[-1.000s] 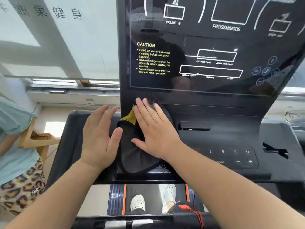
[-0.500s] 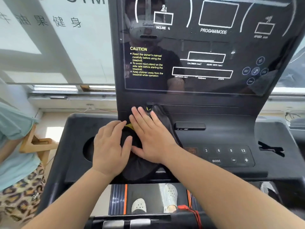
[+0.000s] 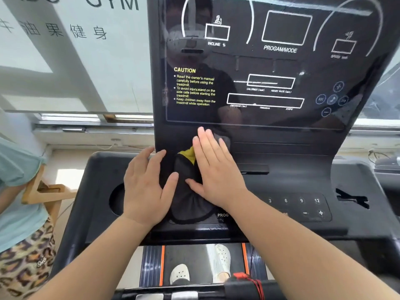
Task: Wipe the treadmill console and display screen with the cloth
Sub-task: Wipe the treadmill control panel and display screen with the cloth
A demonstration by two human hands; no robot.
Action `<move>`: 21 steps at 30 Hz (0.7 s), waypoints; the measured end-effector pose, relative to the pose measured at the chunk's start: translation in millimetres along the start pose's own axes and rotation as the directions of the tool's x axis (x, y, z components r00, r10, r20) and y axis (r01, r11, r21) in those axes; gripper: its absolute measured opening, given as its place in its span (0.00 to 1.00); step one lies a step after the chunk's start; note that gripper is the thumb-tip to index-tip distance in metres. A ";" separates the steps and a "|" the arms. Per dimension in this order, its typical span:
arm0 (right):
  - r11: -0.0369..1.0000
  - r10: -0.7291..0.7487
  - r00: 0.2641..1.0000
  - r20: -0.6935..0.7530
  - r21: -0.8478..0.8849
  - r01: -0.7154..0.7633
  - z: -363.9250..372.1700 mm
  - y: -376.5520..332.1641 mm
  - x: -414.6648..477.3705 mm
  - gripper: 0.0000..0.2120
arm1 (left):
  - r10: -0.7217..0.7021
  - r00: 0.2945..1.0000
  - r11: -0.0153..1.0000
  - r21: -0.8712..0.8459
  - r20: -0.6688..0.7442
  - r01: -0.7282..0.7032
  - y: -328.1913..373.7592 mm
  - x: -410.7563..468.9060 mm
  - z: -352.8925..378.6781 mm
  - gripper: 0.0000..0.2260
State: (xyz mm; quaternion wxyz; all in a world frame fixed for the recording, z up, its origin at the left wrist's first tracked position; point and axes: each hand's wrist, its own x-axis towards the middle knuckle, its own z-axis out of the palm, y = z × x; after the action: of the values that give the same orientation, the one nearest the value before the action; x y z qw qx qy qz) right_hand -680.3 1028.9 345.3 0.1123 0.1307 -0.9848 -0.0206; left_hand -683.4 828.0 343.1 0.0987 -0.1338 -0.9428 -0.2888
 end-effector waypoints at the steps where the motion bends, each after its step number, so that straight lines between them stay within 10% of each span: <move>1: 1.000 0.002 1.000 -0.003 0.017 -0.002 0.2 3.5 -7.0 0.49 | 0.005 1.000 1.000 -0.001 0.005 -0.005 1.9 0.4 1.4 0.26; 21: 0.985 0.148 0.979 -0.141 0.112 -0.133 1.0 60.8 -43.6 0.42 | -0.006 0.999 0.999 0.035 -0.043 0.007 54.3 8.2 41.3 0.28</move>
State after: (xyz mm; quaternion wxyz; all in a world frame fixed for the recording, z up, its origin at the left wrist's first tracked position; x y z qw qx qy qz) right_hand -654.8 1099.0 339.1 0.1796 0.0676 -0.9802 0.0477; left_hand -678.9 896.5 339.7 0.1202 -0.1227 -0.9459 -0.2753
